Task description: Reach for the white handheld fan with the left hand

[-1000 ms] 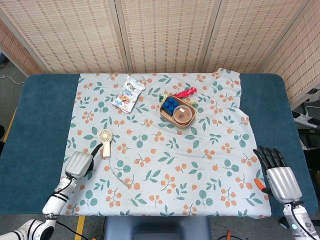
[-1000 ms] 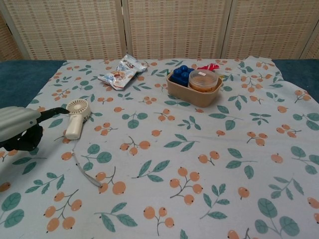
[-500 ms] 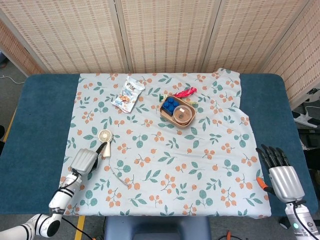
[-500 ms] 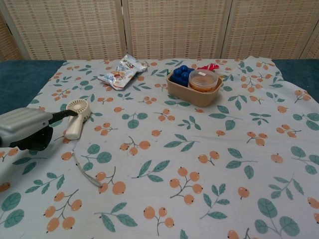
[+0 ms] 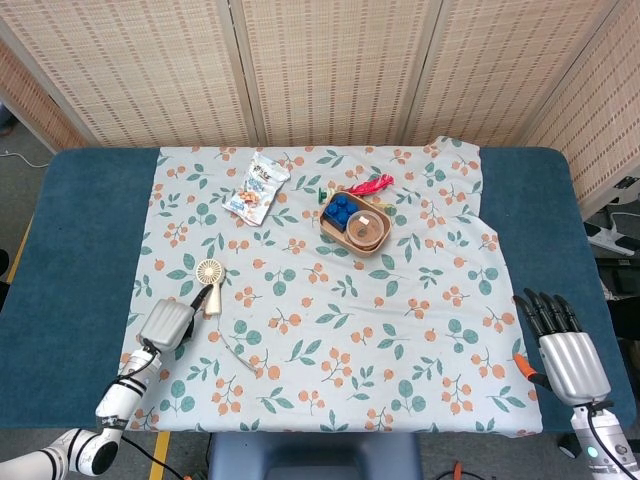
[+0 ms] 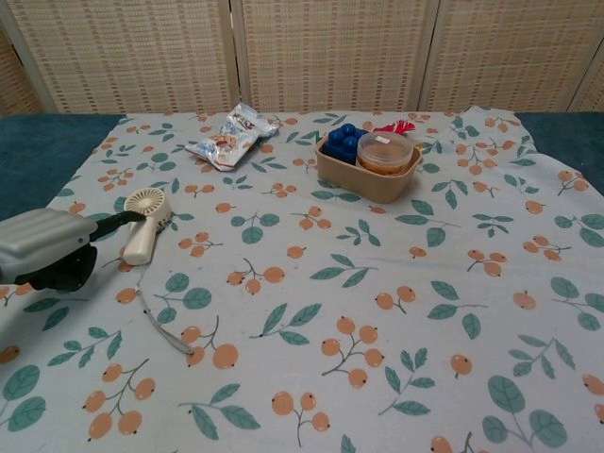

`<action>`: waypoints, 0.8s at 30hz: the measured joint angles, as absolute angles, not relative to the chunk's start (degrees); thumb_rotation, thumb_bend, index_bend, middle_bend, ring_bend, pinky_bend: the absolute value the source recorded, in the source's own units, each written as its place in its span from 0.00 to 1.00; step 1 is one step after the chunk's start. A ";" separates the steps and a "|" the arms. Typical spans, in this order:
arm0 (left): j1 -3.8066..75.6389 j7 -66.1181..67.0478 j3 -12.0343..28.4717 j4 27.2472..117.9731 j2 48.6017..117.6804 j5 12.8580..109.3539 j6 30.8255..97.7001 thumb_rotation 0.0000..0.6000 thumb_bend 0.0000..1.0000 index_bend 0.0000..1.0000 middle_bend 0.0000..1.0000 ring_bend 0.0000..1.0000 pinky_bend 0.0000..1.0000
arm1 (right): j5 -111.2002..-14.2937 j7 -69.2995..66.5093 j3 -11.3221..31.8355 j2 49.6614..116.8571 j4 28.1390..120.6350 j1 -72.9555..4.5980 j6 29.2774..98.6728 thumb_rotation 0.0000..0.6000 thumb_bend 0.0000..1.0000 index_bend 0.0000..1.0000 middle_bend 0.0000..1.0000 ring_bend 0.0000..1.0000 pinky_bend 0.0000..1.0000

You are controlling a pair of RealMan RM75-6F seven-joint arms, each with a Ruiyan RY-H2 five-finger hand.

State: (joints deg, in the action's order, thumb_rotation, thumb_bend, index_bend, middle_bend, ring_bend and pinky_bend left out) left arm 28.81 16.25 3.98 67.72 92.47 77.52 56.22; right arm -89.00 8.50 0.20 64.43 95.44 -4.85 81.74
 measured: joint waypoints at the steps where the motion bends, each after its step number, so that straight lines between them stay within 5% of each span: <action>1: 28.84 16.30 3.91 67.60 92.54 77.43 56.14 1.00 0.91 0.00 0.88 0.73 1.00 | -89.03 8.43 0.21 64.39 95.47 -4.84 81.80 1.00 0.18 0.00 0.00 0.00 0.00; 15: 29.12 16.30 3.57 68.76 91.68 77.42 57.36 1.00 0.90 0.00 0.88 0.73 1.00 | -89.66 8.31 0.04 64.21 95.66 -4.59 82.54 1.00 0.18 0.00 0.00 0.00 0.00; 24: 26.19 12.50 3.24 75.35 87.12 86.40 73.61 1.00 0.59 0.00 0.70 0.61 0.92 | -91.75 8.44 -0.86 63.74 96.48 -3.91 83.92 1.00 0.18 0.00 0.00 0.00 0.00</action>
State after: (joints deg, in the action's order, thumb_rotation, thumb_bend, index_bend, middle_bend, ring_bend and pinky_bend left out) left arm 26.19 12.50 3.24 75.35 87.12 86.40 73.61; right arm -91.75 8.44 -0.86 63.74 96.48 -3.91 83.92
